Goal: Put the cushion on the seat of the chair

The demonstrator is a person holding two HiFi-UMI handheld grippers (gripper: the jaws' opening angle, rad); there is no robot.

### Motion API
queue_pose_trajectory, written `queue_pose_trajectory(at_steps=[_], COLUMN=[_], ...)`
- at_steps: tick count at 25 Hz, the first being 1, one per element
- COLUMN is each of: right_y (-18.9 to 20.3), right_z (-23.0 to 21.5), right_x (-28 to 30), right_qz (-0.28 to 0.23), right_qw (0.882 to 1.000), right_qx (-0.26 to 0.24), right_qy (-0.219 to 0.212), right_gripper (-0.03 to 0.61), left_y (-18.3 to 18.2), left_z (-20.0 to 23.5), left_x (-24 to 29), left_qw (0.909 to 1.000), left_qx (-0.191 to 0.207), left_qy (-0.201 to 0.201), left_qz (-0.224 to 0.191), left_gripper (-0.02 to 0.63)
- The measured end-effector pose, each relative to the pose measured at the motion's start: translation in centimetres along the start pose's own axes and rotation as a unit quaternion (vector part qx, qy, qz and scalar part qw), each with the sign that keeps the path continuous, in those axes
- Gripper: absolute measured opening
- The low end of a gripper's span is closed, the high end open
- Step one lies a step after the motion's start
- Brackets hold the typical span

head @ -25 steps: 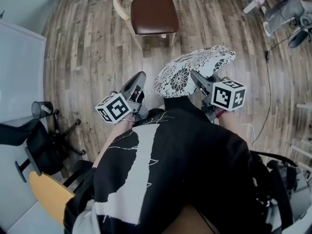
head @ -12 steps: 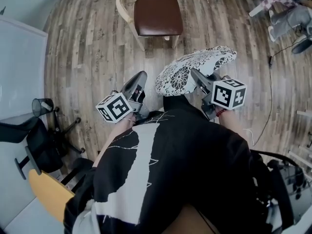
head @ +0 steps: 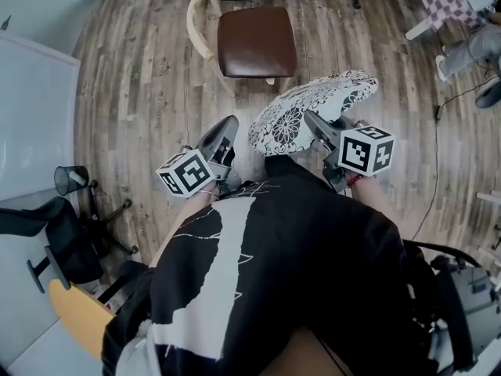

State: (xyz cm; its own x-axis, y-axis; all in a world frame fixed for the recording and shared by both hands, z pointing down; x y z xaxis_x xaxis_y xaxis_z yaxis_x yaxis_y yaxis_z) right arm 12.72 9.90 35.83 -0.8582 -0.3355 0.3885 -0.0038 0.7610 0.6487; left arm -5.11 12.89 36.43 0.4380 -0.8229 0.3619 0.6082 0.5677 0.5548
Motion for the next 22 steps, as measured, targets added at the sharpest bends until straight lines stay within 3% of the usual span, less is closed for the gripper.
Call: queue_pose_trajectory(at_steps=[5, 10, 22], right_y=[-1.5, -7.5, -15.6], right_z=[-0.9, -5.5, -10.4], right_x=[0.6, 3.3, 6.2], right_qz=[-0.008, -0.009, 0.004], right_qw=[1.0, 1.0, 0.999], right_qx=[-0.007, 0.004, -0.002], right_qy=[-0.01, -0.02, -0.046], right_gripper=[0.028, 0.028, 0.028], left_y=[-0.7, -4.7, -9.7], left_z=[-0.2, 0.0, -0.6], left_x=[1.3, 7.1, 13.8], left_qw=[0.9999, 0.9997, 0.9985], left_qx=[0.009, 0.008, -0.008], left_qy=[-0.002, -0.022, -0.044], left_qz=[-0.005, 0.001, -0.032], left_gripper=[0.015, 0.014, 0.015])
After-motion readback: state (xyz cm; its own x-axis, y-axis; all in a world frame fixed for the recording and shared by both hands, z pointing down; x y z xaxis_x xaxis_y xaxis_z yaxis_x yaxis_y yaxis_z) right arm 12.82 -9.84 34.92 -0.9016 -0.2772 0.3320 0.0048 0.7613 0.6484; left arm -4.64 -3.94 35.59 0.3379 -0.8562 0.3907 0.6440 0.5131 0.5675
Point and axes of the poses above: the fingertips, and each gripper's own axes: x forward along the fingers, z to its left, y out of its underside, the point moved 1 cm from there along -x, backward along the fingers, and after that the axes turned 10 degrees about -y, right-handed, at the moved point
